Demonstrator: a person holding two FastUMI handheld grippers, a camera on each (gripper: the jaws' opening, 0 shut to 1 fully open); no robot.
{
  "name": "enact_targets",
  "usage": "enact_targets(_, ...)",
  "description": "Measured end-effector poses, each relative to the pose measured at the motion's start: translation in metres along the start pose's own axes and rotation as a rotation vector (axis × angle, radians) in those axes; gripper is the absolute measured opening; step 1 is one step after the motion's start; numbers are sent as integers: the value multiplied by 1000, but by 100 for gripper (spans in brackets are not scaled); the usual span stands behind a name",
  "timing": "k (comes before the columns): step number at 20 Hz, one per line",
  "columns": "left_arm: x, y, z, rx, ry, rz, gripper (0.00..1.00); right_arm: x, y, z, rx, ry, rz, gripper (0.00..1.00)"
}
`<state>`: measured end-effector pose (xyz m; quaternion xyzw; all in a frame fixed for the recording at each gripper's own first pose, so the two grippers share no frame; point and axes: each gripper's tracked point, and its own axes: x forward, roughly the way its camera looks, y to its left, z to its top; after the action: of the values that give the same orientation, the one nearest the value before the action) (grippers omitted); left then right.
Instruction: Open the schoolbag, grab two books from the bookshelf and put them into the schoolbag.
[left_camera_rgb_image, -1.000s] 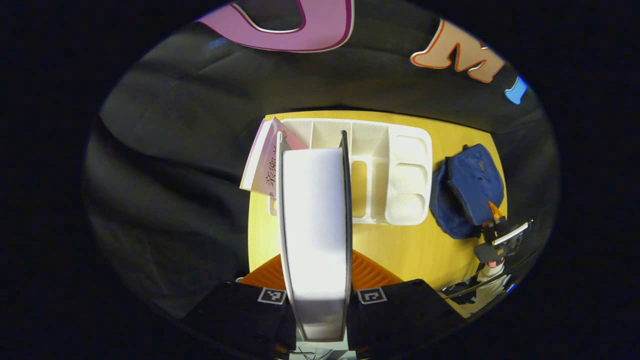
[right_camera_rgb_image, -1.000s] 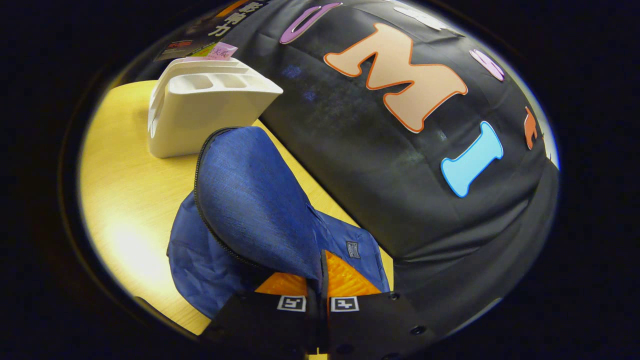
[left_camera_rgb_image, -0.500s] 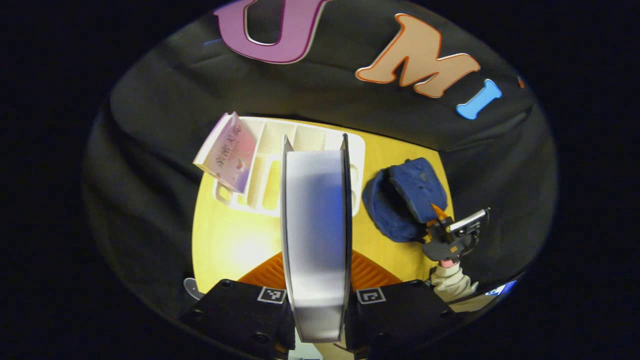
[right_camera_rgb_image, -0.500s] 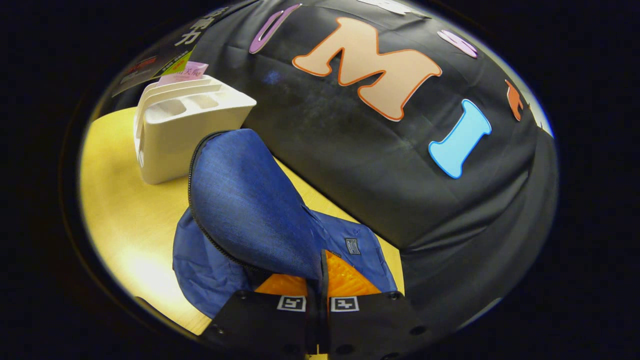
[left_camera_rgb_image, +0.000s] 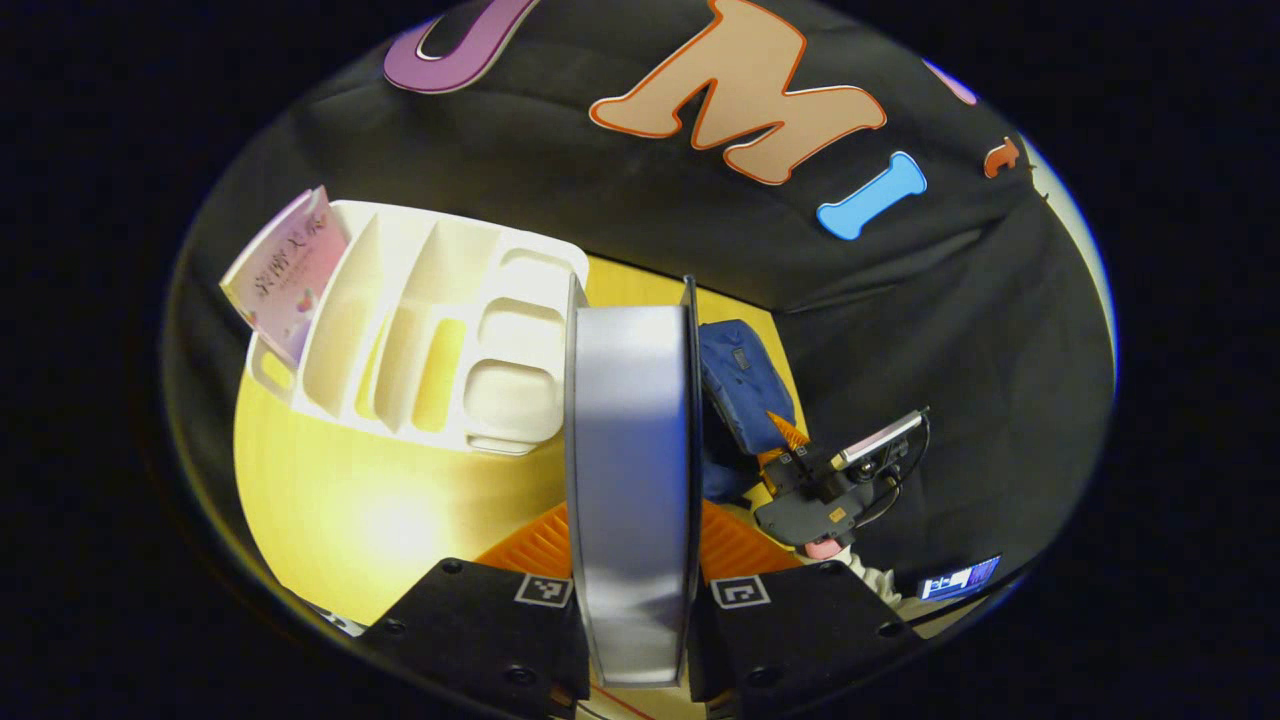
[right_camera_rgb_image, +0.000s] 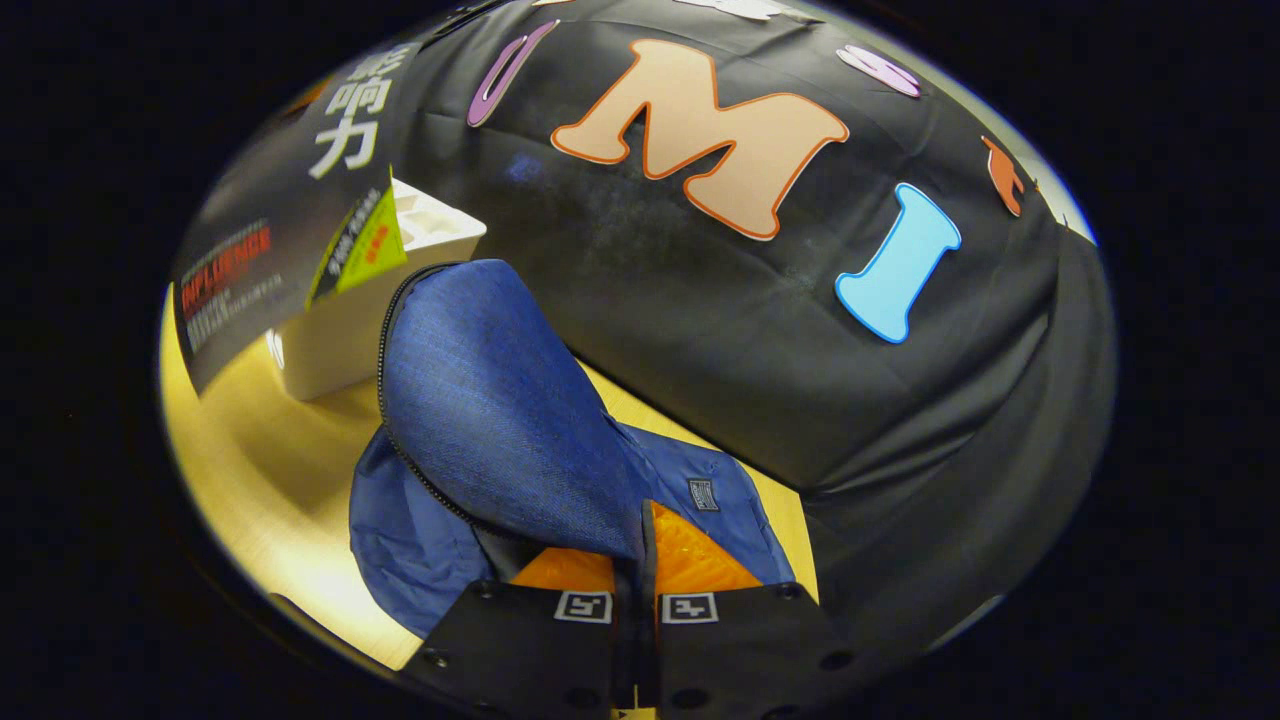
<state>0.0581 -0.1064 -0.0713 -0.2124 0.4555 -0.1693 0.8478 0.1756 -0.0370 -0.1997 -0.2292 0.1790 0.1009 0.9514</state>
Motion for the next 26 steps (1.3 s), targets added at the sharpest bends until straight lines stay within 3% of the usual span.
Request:
enact_targets(6, 80, -21, 2, -132, -74, -113, 36, -1, -5, 3, 51, -22, 5, 2)
enact_targets(9, 111, -25, 2, -135, -104, -136, 35, -2, -6, 3, 56, -29, 12, 6)
enact_targets(12, 137, -37, 3, -157, -133, -200, 35, -3, -8, 5, 77, -38, 11, 4)
enact_targets(17, 193, -48, 0, -134, -157, -235, 35, -2, -8, 3, 82, -49, 21, 4)
enact_targets(23, 248, -58, 8, -310, -199, -288, 35, -3, -8, 4, 106, -61, 29, 3)
enact_targets(26, 265, -66, 6, -336, -203, -312, 35, -2, -7, 10, 99, -71, 33, 3)
